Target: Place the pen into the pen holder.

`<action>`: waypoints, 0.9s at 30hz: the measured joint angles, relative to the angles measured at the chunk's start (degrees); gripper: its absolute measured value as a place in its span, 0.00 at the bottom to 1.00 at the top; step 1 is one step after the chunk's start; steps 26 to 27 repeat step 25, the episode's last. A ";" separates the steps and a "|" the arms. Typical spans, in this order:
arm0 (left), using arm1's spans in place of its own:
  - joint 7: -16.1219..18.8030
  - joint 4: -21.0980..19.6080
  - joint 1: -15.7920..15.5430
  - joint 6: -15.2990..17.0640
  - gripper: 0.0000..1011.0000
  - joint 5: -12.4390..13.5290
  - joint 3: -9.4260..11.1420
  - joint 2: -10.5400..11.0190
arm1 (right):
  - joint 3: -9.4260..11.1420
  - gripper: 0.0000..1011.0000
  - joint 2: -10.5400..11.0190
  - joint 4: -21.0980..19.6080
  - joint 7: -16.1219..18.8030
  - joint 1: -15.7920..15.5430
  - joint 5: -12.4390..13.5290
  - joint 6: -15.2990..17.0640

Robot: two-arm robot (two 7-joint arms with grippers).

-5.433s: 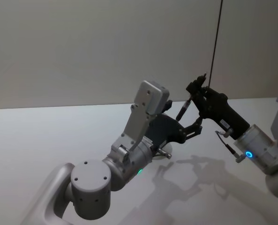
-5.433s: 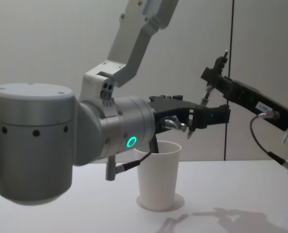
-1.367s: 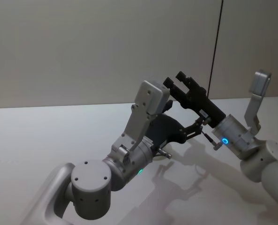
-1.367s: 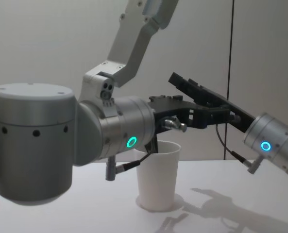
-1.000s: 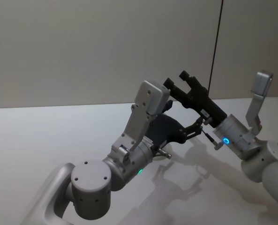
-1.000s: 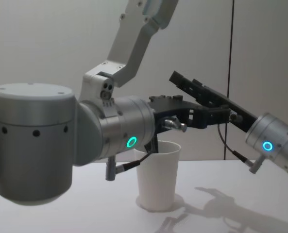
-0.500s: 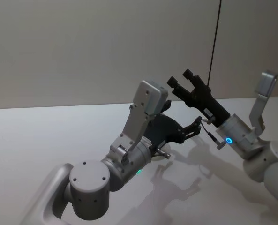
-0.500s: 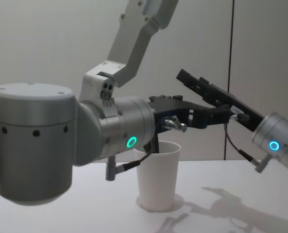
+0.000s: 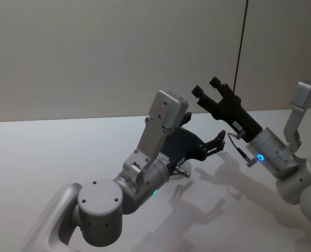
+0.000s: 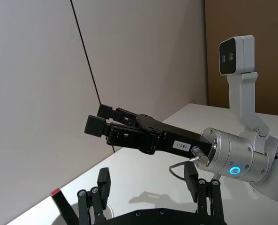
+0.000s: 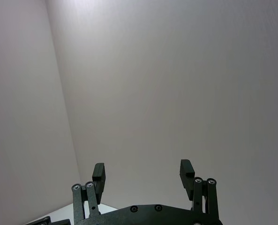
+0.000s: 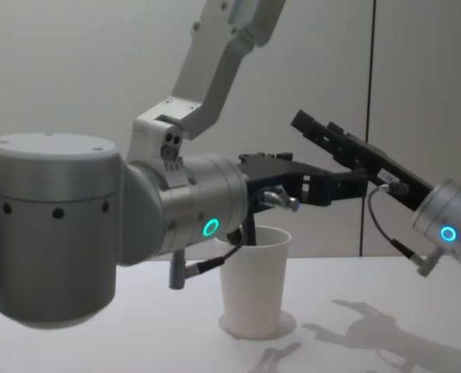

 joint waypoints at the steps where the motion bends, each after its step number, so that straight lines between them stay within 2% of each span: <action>1: 0.00 0.00 0.00 0.00 0.99 0.00 0.00 0.00 | 0.07 0.99 0.07 -0.31 -0.12 -0.16 -0.10 0.08; 27: 0.00 0.00 0.00 0.00 0.99 0.00 0.00 0.00 | 0.48 0.99 0.54 -2.37 -0.90 -1.24 -0.84 0.55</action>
